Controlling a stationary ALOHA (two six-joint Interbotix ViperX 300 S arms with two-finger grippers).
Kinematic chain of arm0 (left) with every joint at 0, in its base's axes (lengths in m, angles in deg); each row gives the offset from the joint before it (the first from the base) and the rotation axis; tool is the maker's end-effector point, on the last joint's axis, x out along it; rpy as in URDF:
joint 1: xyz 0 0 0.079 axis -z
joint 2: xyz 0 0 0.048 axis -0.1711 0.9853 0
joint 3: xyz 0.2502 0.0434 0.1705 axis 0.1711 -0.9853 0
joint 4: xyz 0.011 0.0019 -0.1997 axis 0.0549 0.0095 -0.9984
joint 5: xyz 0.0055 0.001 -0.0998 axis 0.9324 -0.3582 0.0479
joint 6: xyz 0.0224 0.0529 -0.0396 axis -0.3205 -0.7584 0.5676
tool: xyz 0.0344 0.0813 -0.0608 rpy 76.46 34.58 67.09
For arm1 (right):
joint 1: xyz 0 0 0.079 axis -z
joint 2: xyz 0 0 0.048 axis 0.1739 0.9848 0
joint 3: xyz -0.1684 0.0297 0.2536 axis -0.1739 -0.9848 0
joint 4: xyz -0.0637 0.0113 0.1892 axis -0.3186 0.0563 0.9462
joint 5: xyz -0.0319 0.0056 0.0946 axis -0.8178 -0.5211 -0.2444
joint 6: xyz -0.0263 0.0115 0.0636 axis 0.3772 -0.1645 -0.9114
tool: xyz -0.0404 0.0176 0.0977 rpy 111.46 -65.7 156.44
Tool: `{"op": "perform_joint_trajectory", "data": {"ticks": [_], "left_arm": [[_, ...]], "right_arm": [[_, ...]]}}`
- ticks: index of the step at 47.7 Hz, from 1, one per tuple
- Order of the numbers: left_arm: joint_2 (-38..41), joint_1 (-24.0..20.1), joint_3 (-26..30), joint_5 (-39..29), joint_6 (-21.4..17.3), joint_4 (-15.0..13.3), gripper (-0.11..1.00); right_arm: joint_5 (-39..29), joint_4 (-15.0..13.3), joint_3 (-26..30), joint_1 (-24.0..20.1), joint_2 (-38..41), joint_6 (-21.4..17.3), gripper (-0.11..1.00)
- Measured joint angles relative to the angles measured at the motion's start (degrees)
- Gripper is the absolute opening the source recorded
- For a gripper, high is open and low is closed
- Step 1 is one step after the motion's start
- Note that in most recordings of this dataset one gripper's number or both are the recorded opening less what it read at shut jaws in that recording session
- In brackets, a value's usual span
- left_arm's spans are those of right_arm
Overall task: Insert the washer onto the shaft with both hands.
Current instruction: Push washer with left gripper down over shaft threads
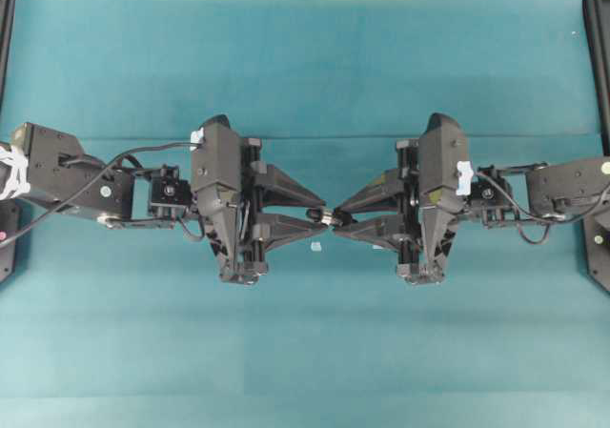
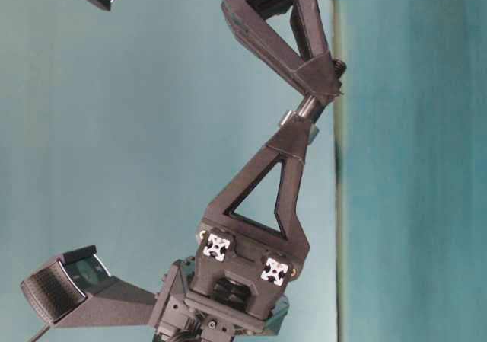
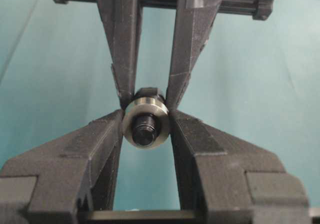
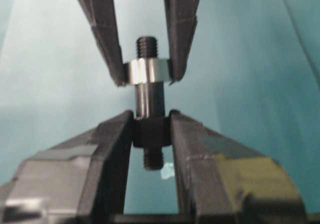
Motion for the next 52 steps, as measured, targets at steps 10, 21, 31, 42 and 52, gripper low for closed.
{"op": "perform_joint_trajectory", "data": {"ticks": [10, 21, 31, 42, 52], "left_arm": [[0.18, 0.09, 0.0, 0.0, 0.0, 0.0, 0.35], [0.7, 0.09, 0.7, -1.23, -0.09, 0.0, 0.35], [1.58, 0.26, 2.29, -4.13, -0.26, 0.0, 0.35], [1.85, 0.26, 2.72, -4.66, -0.26, 0.0, 0.35], [1.85, 0.35, 2.72, -4.66, 0.0, 0.0, 0.35]], "right_arm": [[0.0, 0.0, 0.0, 0.0, 0.0, -0.09, 0.0], [-0.09, 0.0, 0.0, -0.09, 0.09, -0.09, 0.0], [0.09, -0.09, 0.0, -0.09, 0.26, 0.0, 0.0], [0.09, -0.09, 0.0, -0.09, 0.35, -0.09, 0.0], [0.18, -0.09, 0.0, -0.09, 0.35, 0.0, 0.0]]}}
